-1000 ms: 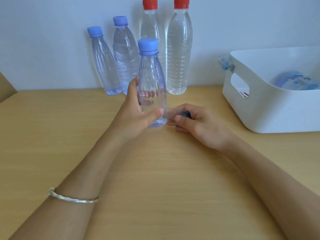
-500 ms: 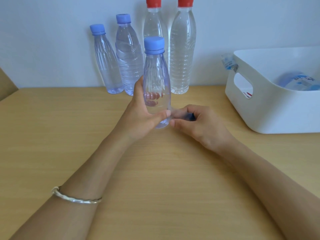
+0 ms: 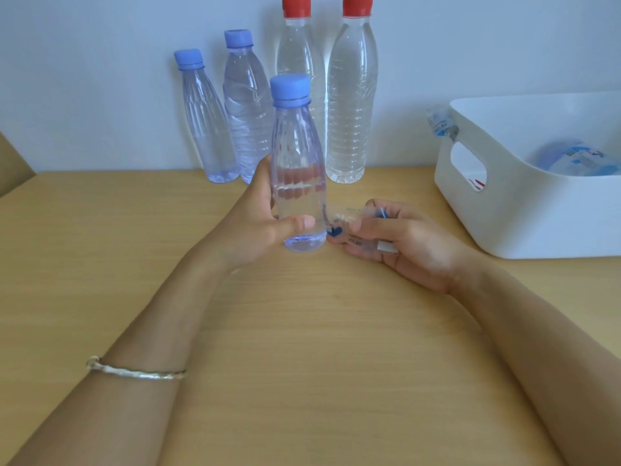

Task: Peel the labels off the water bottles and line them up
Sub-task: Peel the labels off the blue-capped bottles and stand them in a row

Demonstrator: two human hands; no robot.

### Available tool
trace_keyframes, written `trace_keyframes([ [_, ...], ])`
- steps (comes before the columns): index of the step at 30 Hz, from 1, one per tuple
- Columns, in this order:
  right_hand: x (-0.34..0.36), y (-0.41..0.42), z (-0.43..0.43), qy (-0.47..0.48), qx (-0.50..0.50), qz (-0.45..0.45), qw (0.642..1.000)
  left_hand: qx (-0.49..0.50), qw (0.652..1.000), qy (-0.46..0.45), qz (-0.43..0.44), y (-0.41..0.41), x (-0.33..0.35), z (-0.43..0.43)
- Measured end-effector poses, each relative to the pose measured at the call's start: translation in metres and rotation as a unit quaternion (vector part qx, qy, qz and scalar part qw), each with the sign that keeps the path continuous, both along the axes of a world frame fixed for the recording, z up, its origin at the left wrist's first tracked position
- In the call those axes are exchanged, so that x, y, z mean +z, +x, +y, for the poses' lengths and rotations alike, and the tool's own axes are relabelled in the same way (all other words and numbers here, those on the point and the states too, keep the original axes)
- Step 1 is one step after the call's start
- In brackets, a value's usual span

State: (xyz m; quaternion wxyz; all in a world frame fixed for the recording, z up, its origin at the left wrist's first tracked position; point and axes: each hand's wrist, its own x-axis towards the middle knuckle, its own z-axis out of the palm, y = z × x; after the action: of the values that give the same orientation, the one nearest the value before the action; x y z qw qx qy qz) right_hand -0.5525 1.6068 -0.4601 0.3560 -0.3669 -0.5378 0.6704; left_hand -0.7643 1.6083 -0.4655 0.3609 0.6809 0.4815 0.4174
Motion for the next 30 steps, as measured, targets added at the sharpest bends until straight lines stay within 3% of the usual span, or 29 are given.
trace_keyframes([
  [13,-0.004,-0.003,0.003,0.018,-0.009,-0.028,0.999,0.077,0.996,0.038,0.0,0.012,-0.002,-0.003],
  [18,0.004,0.001,0.003,0.032,0.004,-0.054,0.998,0.035,0.999,0.034,-0.002,0.011,0.003,-0.004],
  [23,0.013,0.021,0.009,0.038,-0.09,0.018,0.995,0.019,0.997,0.026,-0.071,0.003,0.005,-0.005],
  [27,0.001,0.013,0.009,0.103,-0.1,-0.09,0.985,0.046,0.997,0.038,-0.045,0.01,0.003,-0.006],
  [30,-0.003,0.007,0.008,0.133,-0.136,-0.113,0.975,0.039,0.998,0.043,-0.021,0.022,-0.003,-0.007],
])
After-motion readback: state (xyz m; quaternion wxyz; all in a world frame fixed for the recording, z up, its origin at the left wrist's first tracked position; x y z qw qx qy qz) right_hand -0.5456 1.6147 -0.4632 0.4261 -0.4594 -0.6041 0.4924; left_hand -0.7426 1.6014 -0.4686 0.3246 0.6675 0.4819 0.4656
